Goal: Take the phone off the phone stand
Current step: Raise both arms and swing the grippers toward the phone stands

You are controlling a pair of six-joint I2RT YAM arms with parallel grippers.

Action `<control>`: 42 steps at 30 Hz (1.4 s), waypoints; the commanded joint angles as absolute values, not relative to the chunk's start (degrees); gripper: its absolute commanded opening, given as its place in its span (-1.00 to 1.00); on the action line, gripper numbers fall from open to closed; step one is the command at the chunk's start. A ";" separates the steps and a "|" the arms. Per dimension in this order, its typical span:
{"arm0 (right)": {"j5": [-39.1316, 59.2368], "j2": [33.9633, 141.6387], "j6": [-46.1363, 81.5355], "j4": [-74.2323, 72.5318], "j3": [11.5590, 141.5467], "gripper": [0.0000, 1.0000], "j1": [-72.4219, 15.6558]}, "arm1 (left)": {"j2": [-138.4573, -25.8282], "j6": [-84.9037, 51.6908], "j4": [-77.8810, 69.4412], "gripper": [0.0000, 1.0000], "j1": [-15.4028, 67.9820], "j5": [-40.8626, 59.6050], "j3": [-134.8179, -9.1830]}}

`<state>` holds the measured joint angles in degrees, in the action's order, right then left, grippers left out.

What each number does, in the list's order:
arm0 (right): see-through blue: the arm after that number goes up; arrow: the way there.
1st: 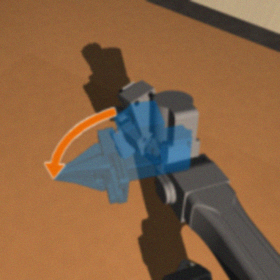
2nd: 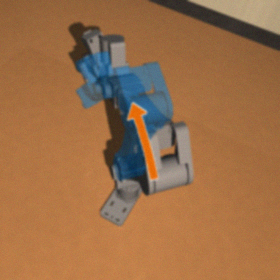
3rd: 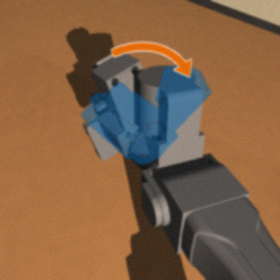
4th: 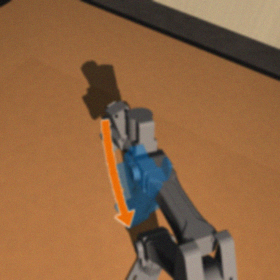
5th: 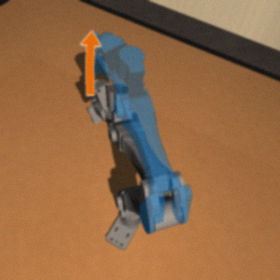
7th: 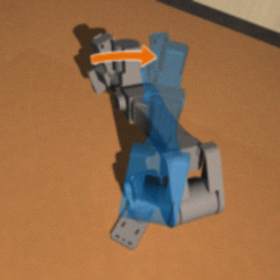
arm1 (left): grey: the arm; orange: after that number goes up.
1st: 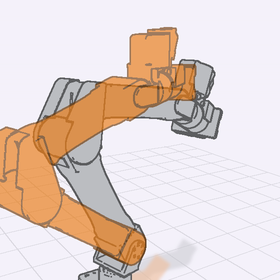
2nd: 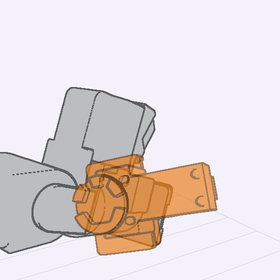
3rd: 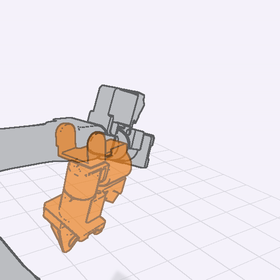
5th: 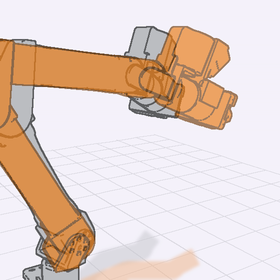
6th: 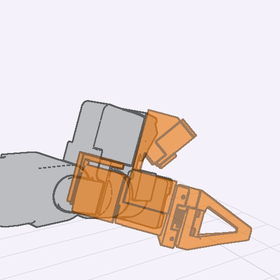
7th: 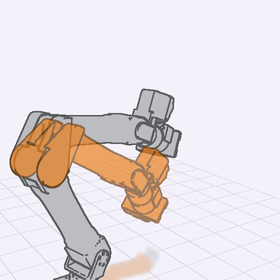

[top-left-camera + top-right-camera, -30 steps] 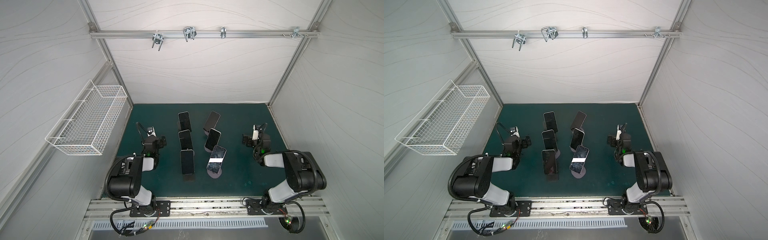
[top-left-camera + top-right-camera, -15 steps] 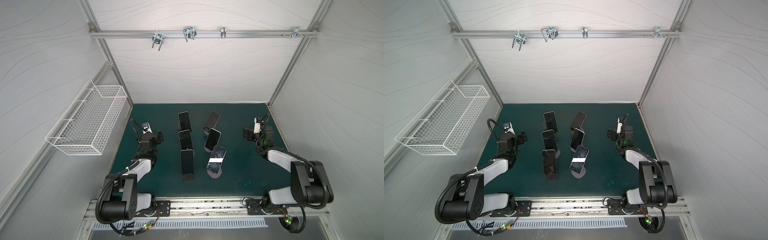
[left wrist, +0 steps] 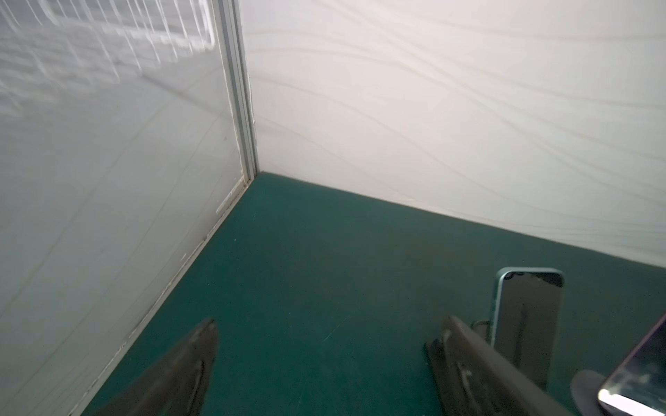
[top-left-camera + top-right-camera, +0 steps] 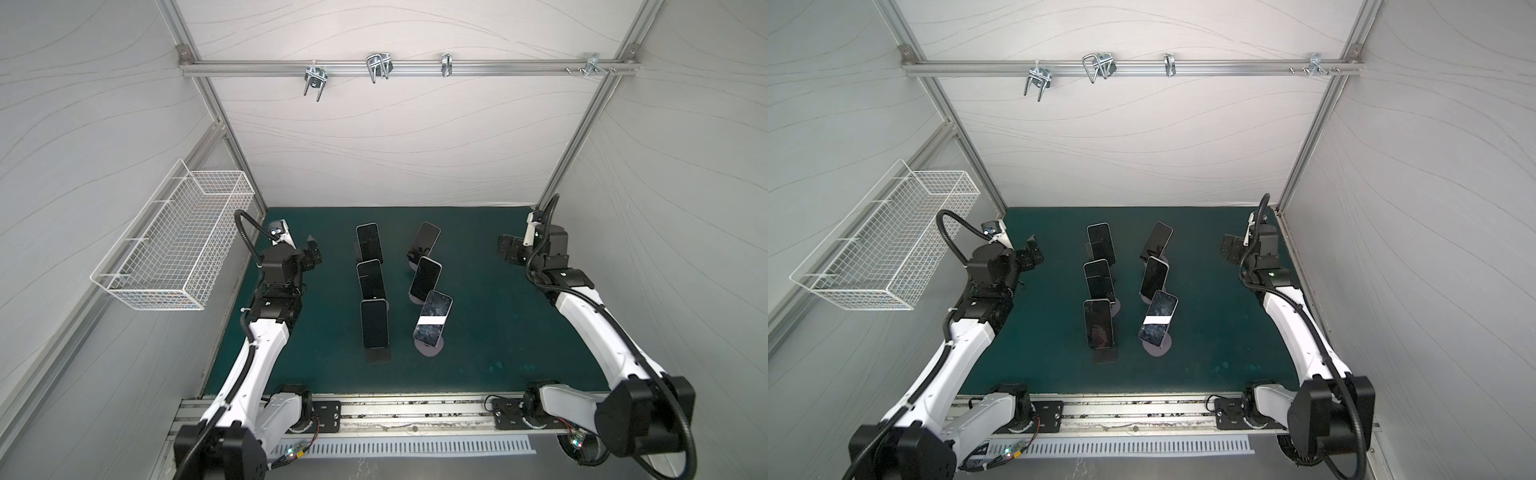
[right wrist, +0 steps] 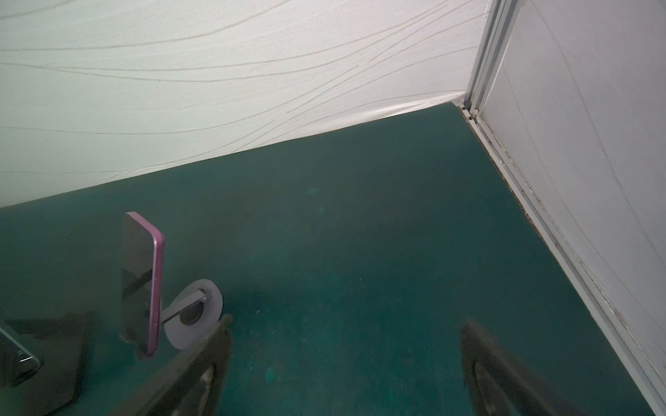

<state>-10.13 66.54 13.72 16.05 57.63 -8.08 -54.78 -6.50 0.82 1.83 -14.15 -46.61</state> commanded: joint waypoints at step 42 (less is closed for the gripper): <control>-15.33 67.43 25.51 70.01 95.98 0.72 -46.63 | -42.89 -2.74 47.74 0.60 15.03 -0.10 -72.62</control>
<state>-14.31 66.78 24.69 67.79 94.30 -45.54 -42.44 -1.87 42.92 14.70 0.89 -69.43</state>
